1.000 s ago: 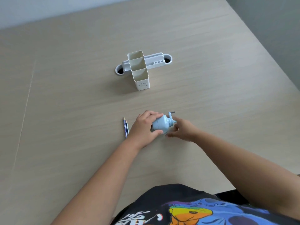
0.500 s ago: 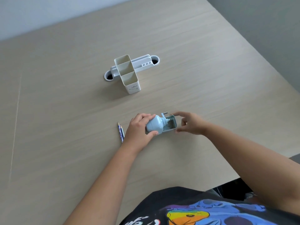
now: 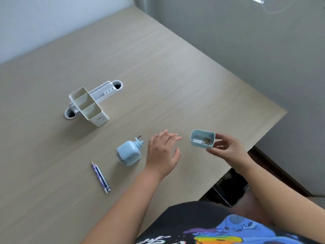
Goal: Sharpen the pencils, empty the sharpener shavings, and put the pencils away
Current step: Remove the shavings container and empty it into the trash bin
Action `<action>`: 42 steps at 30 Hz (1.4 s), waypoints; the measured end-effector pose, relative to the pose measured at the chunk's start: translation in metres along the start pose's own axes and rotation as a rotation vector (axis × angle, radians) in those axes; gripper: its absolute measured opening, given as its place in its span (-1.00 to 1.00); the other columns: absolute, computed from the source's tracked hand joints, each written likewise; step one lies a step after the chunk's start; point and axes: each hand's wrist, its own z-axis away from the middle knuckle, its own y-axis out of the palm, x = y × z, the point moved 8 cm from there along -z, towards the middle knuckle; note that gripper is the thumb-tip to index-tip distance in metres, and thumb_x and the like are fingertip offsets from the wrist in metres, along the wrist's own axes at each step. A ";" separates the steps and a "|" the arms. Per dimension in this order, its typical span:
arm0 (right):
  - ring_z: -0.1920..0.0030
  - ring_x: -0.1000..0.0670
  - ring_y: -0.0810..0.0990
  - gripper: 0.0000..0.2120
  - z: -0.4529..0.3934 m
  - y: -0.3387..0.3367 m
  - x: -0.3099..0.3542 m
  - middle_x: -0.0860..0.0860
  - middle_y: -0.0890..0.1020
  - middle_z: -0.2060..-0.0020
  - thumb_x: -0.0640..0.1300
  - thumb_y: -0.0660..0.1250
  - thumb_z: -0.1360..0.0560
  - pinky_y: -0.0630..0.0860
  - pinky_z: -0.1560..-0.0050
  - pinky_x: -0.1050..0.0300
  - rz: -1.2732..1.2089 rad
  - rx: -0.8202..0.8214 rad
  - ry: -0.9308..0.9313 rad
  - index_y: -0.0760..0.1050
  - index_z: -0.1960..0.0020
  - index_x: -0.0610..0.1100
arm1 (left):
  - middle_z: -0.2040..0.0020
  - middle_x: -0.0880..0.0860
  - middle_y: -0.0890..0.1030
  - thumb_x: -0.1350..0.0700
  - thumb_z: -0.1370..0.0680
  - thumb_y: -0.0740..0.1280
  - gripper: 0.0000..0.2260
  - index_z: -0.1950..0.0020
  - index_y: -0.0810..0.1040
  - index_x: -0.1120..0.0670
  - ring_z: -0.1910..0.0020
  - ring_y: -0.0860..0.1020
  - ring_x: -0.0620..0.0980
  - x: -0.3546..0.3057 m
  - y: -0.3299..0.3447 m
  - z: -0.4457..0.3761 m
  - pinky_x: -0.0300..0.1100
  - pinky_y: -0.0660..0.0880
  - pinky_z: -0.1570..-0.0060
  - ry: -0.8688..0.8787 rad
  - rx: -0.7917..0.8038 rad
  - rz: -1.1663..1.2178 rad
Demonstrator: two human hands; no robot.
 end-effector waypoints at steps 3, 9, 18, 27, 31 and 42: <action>0.16 -0.03 0.61 -0.50 0.019 -0.047 -0.023 -0.06 0.66 0.09 -0.21 0.55 -0.30 0.50 -0.01 0.13 -0.082 -0.162 0.038 0.54 -0.18 0.09 | -0.30 -0.04 0.53 -0.03 -0.45 0.14 -0.62 -0.19 0.56 0.00 -0.32 0.44 0.08 -0.021 0.051 -0.008 0.04 0.40 -0.25 0.017 0.202 -0.007; 0.20 -0.01 0.51 -0.40 0.062 -0.134 -0.075 0.05 0.62 -0.07 -0.27 0.53 -0.30 0.54 -0.03 0.14 -0.137 -0.378 0.099 0.46 -0.29 -0.03 | -0.57 -0.05 -0.02 -0.11 -0.61 0.06 -0.47 -0.54 0.06 0.03 -0.54 -0.05 0.03 -0.067 0.145 -0.005 0.06 -0.06 -0.51 0.057 0.553 -0.086; 0.25 0.05 0.50 -0.39 0.103 -0.218 -0.159 0.15 0.61 -0.02 -0.24 0.56 -0.28 0.49 0.17 0.25 0.000 -0.492 0.216 0.46 -0.24 0.12 | -0.57 -0.10 -0.07 -0.23 -0.55 -0.03 -0.39 -0.54 -0.07 -0.05 -0.54 -0.15 0.02 -0.093 0.187 0.010 0.08 -0.21 -0.47 0.114 0.512 -0.215; 0.08 0.02 0.52 -0.37 0.081 -0.239 -0.226 0.08 0.58 -0.07 -0.15 0.52 -0.26 0.43 0.02 0.14 0.364 -0.364 0.343 0.41 -0.29 0.03 | -0.55 -0.14 -0.16 -0.29 -0.49 -0.14 -0.33 -0.54 -0.12 -0.05 -0.53 -0.23 -0.02 -0.095 0.186 0.010 0.05 -0.28 -0.46 0.084 0.548 -0.222; -0.02 -0.04 0.51 -0.36 0.066 -0.237 -0.241 0.02 0.60 -0.10 -0.15 0.46 -0.24 0.50 -0.02 0.05 0.501 -0.306 0.348 0.38 -0.29 0.04 | -0.54 -0.16 -0.25 -0.32 -0.46 -0.16 -0.31 -0.53 -0.21 -0.09 -0.50 -0.31 -0.04 -0.093 0.186 0.009 0.06 -0.30 -0.46 0.084 0.636 -0.213; -0.11 -0.10 0.39 -0.45 0.023 -0.198 -0.231 0.04 0.51 -0.21 -0.24 0.33 -0.37 0.34 -0.02 0.05 1.177 -0.081 0.236 0.27 -0.30 0.05 | -0.52 -0.17 -0.33 -0.20 -0.59 0.02 -0.37 -0.52 -0.26 -0.09 -0.48 -0.38 -0.05 -0.093 0.187 0.009 0.06 -0.32 -0.46 0.065 0.690 -0.210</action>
